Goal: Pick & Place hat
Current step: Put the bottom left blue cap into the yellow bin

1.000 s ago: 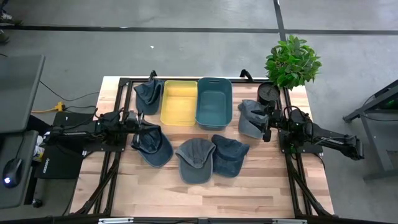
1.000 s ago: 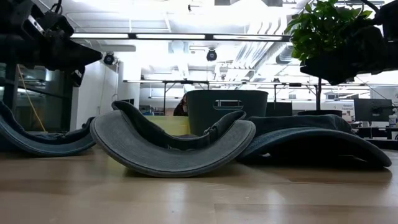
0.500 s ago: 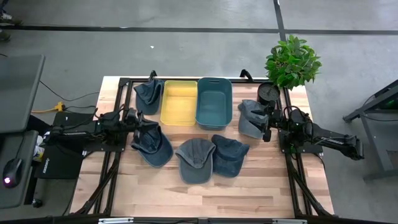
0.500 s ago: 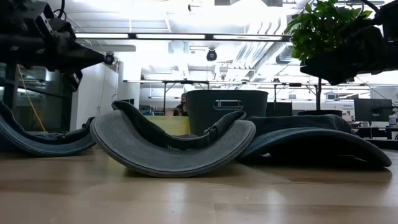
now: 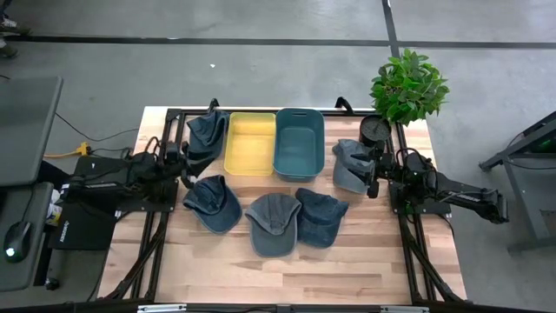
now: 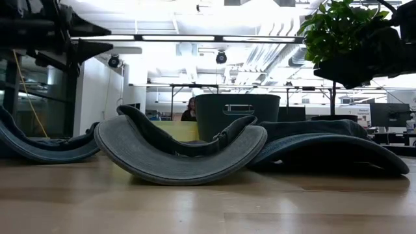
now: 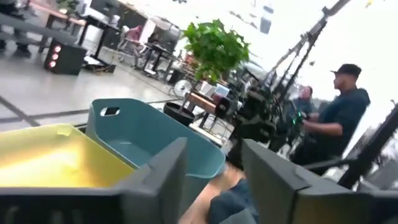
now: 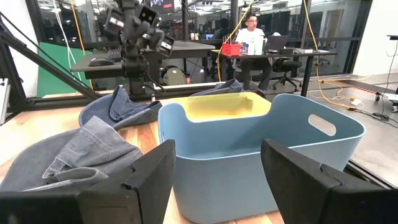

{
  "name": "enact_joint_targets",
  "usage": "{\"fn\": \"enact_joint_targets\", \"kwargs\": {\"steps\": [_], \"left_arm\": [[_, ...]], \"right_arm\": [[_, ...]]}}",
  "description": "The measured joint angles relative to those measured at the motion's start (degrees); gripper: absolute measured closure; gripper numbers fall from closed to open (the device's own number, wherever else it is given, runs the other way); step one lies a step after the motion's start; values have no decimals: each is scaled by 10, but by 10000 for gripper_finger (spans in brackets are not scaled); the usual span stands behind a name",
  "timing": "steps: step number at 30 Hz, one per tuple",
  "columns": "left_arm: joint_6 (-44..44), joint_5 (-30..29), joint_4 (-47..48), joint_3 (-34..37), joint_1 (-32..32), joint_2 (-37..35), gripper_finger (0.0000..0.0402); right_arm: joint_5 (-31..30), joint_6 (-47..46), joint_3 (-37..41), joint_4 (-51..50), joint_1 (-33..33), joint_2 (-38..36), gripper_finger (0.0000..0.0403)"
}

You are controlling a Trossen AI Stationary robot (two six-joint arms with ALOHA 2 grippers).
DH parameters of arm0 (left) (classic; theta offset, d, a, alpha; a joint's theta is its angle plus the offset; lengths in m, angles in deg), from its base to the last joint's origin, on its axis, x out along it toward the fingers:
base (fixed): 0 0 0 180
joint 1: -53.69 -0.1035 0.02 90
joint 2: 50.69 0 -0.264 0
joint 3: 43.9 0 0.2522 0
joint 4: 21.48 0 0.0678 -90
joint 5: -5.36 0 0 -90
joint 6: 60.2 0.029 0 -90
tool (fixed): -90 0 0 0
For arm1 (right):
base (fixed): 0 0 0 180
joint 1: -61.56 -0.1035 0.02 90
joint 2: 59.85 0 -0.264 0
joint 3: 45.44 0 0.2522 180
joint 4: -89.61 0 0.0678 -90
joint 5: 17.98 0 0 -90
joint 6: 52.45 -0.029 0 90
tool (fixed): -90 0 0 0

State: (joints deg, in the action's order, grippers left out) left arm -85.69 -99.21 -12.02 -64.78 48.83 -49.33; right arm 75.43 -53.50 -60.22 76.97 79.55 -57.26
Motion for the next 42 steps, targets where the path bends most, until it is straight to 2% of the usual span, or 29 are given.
{"fn": "enact_joint_targets", "kwargs": {"steps": [3,5,11,16,27,33,42], "left_arm": [[-13,-11,11,-23,0,0,198],[-32,-27,39,-41,0,0,190],[-42,-45,108,-99,0,5,197],[-49,-47,173,-150,0,39,211],[-123,-27,340,-280,0,190,221],[-125,-7,401,-344,0,275,221],[-125,75,533,-429,0,391,221]], "right_arm": [[0,0,0,0,0,0,171],[0,0,0,0,0,0,171],[0,0,0,0,0,0,171],[0,0,0,0,0,0,171],[0,0,0,0,0,0,171],[0,0,0,0,0,0,171],[0,0,0,0,0,0,171]]}}
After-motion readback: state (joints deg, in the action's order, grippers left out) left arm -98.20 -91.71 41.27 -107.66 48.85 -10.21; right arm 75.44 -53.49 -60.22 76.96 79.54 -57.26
